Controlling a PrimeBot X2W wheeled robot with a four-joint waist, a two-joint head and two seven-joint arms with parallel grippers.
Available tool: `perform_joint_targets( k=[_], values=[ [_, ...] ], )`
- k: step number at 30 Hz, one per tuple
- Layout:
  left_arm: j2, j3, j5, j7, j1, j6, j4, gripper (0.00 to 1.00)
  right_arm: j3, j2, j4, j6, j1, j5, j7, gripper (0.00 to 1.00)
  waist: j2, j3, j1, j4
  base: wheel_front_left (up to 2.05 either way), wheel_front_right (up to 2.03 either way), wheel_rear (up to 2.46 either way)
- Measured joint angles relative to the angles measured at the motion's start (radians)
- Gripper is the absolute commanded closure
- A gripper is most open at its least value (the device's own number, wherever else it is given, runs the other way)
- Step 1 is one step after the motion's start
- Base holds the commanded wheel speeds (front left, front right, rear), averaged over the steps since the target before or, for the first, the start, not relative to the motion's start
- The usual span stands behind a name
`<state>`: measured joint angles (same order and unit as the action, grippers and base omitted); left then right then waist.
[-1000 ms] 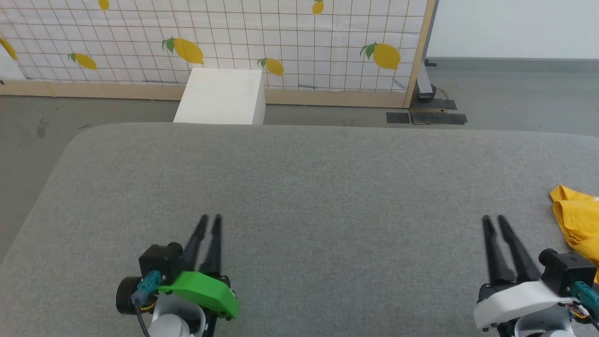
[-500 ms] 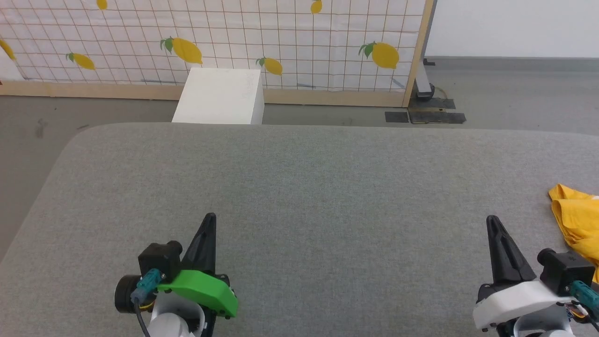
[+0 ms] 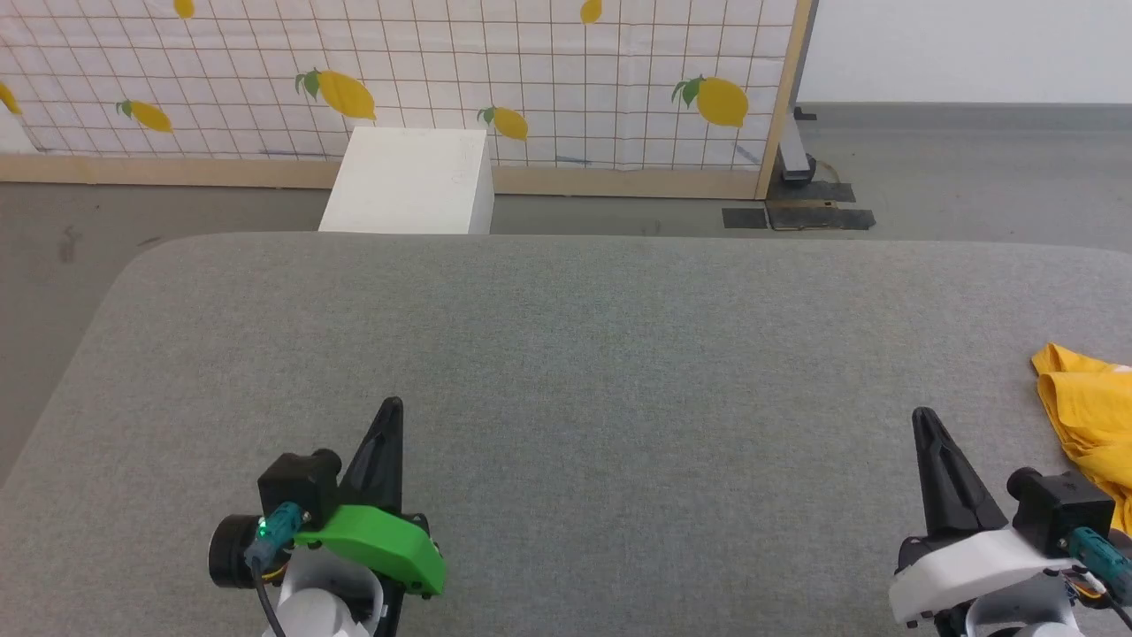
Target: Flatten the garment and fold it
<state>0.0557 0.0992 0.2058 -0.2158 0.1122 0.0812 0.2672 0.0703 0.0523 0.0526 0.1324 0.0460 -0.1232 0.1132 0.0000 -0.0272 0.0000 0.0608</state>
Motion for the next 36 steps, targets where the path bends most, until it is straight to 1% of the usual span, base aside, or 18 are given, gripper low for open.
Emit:
perform_joint_targets(
  k=[36],
  values=[
    [0.0, -0.033, -0.066, 0.075, -0.03, -0.025, -0.09, 1.0, -0.024, 0.0, -0.016, 0.0, -0.005, 0.039, -0.039, 1.0, 0.0, 0.009, 0.0, -0.021, 0.0, 0.0, 0.0]
  ],
)
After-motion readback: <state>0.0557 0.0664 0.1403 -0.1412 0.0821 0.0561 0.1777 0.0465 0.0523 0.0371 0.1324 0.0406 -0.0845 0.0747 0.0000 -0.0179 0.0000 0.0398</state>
